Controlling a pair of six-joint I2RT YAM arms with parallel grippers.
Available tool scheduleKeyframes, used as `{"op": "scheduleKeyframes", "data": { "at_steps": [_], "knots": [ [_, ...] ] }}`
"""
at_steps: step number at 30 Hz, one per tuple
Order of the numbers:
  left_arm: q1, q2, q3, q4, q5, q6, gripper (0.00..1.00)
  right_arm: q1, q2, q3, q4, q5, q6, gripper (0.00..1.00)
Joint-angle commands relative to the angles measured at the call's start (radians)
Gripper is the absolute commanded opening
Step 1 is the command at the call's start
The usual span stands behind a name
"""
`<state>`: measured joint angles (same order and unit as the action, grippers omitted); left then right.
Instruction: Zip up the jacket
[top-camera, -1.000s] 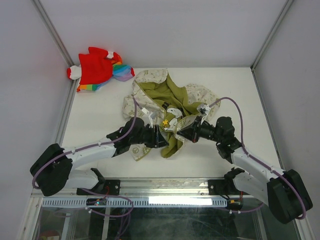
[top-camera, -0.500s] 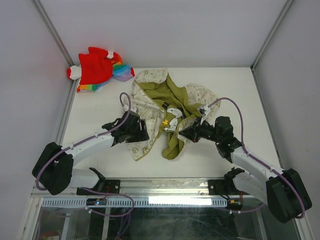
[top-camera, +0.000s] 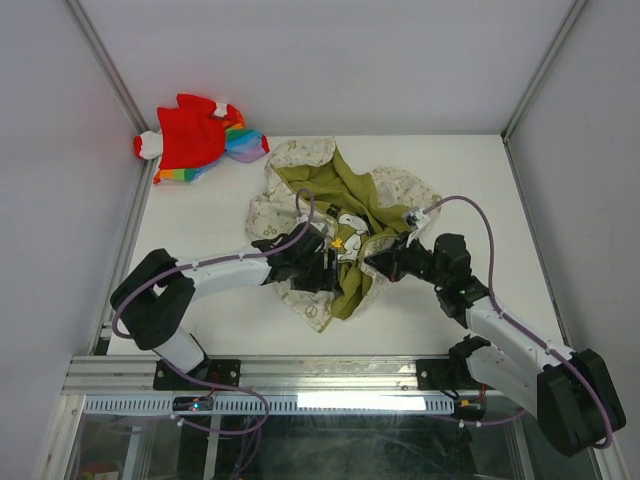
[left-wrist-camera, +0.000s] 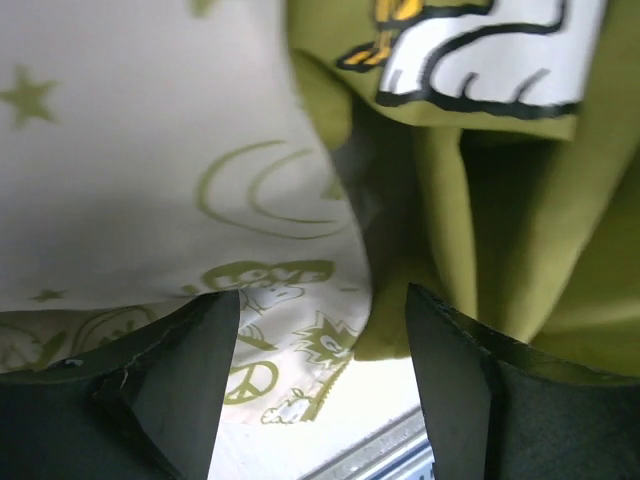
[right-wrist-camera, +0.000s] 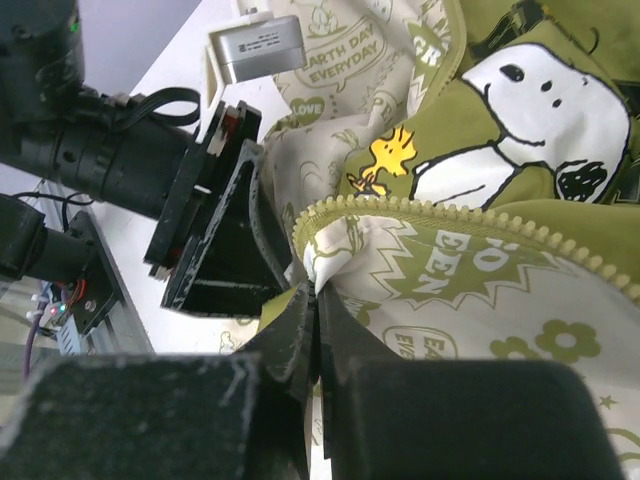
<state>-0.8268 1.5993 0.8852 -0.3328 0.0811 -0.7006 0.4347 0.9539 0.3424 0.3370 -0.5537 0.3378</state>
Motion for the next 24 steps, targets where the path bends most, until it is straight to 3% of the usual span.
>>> {"op": "scheduleKeyframes", "data": {
  "at_steps": [1,9,16,24],
  "knots": [
    [-0.018,-0.053,0.077,-0.038,0.007,0.001,0.69,-0.009,-0.058,0.021,0.003,0.061,-0.018,0.0],
    [-0.078,-0.099,0.143,-0.351,-0.13,0.062,0.66,-0.009,-0.083,0.027,-0.05,0.115,-0.025,0.0],
    [-0.11,-0.021,0.179,-0.468,-0.158,0.149,0.48,-0.008,-0.081,0.024,-0.049,0.135,-0.024,0.0],
    [-0.134,0.074,0.247,-0.514,-0.182,0.204,0.47,-0.009,-0.071,0.023,-0.046,0.135,-0.022,0.0]
  ]
}}
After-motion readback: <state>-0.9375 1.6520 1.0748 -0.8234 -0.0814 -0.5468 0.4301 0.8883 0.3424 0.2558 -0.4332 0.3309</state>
